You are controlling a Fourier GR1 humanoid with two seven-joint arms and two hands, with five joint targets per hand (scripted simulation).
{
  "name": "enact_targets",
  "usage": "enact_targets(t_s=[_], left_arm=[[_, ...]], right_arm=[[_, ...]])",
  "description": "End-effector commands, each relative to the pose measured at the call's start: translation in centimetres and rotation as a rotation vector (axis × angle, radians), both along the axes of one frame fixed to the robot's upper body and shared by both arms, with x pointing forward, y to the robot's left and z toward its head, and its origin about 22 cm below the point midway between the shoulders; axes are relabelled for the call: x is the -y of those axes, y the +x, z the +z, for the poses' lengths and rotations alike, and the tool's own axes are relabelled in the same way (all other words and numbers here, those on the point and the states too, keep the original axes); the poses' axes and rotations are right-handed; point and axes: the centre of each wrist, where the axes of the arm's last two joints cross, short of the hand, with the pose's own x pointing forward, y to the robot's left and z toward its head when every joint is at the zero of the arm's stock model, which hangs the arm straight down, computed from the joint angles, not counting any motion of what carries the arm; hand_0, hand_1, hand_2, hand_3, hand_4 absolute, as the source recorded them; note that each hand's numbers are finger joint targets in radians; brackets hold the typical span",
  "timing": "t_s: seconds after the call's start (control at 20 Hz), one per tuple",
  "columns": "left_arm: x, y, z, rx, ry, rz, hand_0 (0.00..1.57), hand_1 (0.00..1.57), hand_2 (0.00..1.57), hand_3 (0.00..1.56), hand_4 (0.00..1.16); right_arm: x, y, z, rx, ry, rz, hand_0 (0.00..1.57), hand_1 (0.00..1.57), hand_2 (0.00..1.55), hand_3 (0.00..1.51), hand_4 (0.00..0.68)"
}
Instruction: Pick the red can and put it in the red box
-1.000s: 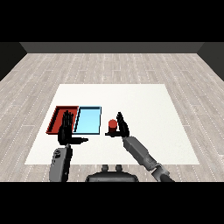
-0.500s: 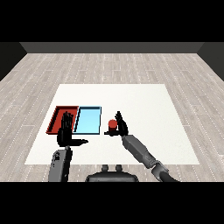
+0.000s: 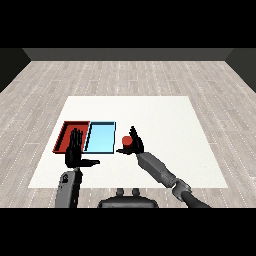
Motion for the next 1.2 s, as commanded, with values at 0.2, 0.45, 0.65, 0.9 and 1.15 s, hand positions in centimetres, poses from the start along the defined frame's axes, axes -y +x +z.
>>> enact_targets(t_s=[0.2,0.45,0.65,0.9,1.15], left_arm=[[1.9,-0.4,1.6,0.019,-0.005,-0.008,0.00,0.00,0.00,0.00,0.00],[-2.3,1.2,0.8,0.017,0.004,-0.005,0.00,0.00,0.00,0.00,0.00],[0.2,-0.5,-0.8,-0.001,0.010,0.000,0.00,0.00,0.00,0.00,0.00],[1.8,0.1,0.9,-0.016,-0.015,-0.002,0.00,0.00,0.00,0.00,0.00],[-1.1,0.3,0.3,-0.010,0.001,0.031,0.00,0.00,0.00,0.00,0.00]], right_arm=[[-0.3,1.1,0.2,-0.023,-0.104,-0.091,1.40,1.40,1.41,1.37,0.293],[-0.9,0.2,-0.2,-0.056,-0.171,-0.112,1.53,1.53,1.48,1.43,0.573],[-1.0,1.0,0.5,-0.064,-0.206,-0.113,1.54,1.54,1.47,1.42,0.575],[-0.9,0.0,-0.5,-0.073,-0.274,-0.096,1.53,1.53,1.47,1.42,0.548],[0.3,2.2,0.1,-0.044,-0.276,-0.122,1.55,1.55,1.47,1.41,0.558]])
